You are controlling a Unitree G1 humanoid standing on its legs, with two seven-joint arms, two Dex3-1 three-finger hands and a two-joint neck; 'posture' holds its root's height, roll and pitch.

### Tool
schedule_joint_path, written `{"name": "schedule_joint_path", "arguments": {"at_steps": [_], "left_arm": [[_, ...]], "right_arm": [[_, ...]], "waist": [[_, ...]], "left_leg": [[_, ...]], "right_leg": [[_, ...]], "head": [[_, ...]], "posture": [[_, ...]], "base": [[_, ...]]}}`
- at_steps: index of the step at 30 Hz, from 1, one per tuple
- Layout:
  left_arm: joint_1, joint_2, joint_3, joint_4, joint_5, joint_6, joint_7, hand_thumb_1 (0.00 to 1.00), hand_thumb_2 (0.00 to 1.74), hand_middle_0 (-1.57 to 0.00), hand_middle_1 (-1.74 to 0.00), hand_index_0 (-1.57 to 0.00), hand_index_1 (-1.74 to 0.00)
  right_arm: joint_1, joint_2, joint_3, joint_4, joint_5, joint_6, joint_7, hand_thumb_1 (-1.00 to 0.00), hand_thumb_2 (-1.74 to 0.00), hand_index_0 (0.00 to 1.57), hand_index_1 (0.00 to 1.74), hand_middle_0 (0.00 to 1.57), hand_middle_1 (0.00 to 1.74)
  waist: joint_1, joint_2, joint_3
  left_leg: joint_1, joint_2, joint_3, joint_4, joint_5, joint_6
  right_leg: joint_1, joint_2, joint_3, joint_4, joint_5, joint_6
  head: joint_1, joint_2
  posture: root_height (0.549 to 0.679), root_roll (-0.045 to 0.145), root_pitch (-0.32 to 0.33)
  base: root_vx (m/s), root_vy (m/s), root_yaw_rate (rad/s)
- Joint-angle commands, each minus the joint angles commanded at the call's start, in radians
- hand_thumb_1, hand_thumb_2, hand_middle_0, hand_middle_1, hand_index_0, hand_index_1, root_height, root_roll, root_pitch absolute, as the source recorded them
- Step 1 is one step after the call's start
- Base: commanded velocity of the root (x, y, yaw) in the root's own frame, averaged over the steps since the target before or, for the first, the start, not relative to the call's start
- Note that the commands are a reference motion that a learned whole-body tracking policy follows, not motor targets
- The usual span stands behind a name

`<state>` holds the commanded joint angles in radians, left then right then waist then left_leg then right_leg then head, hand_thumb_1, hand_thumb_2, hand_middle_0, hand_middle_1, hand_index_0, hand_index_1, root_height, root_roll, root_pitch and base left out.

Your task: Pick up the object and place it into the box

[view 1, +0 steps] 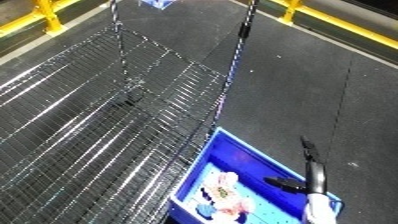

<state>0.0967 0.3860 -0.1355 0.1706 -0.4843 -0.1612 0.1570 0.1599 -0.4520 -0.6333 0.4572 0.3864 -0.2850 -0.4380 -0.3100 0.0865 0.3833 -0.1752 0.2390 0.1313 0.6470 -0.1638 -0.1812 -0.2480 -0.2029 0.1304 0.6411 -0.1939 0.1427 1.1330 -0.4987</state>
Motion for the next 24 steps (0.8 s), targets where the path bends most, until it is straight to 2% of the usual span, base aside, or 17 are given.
{"name": "schedule_joint_path", "arguments": {"at_steps": [8,15,24], "left_arm": [[0.017,-0.011,0.023,-0.004,-0.007,0.007,0.005,1.00,1.74,-1.57,-1.74,-1.57,-1.74],[0.053,-0.030,0.049,-0.015,-0.009,0.026,0.008,1.00,1.74,-1.57,-1.74,-1.57,-1.74],[0.097,-0.043,0.075,-0.038,-0.006,0.046,0.004,1.00,1.74,-1.57,-1.74,-1.57,-1.74]], "right_arm": [[-0.032,-0.004,0.082,-0.125,-0.044,0.019,0.030,0.00,0.00,0.00,0.00,0.00,0.00],[-0.055,0.001,0.176,-0.274,-0.103,0.050,0.079,0.00,0.00,0.00,0.00,0.00,0.00],[-0.082,0.039,0.260,-0.350,-0.107,0.067,0.118,0.00,0.00,0.00,0.00,0.00,0.00]], "waist": [[0.034,-0.004,0.000],[0.087,-0.016,0.007],[0.158,-0.032,0.018]], "left_leg": [[-0.002,-0.004,-0.011,-0.010,0.010,0.0027],[-0.007,-0.005,-0.026,-0.017,0.024,0.0033],[-0.020,-0.009,-0.051,-0.025,0.042,0.0040]], "right_leg": [[0.004,0.0002,-0.013,0.003,-0.001,-0.0002],[0.012,0.0030,-0.030,0.015,-0.007,-0.0004],[0.019,0.0041,-0.055,0.033,-0.016,0.0008]], "head": [[-0.098,-0.066],[-0.191,-0.144],[-0.380,-0.191]], "posture": [[0.643,0.087,-0.192],[0.642,0.077,-0.200],[0.639,0.066,-0.214]], "base": [[0.000,-0.005,0.051],[-0.011,-0.015,0.146],[-0.015,-0.012,0.161]]}}
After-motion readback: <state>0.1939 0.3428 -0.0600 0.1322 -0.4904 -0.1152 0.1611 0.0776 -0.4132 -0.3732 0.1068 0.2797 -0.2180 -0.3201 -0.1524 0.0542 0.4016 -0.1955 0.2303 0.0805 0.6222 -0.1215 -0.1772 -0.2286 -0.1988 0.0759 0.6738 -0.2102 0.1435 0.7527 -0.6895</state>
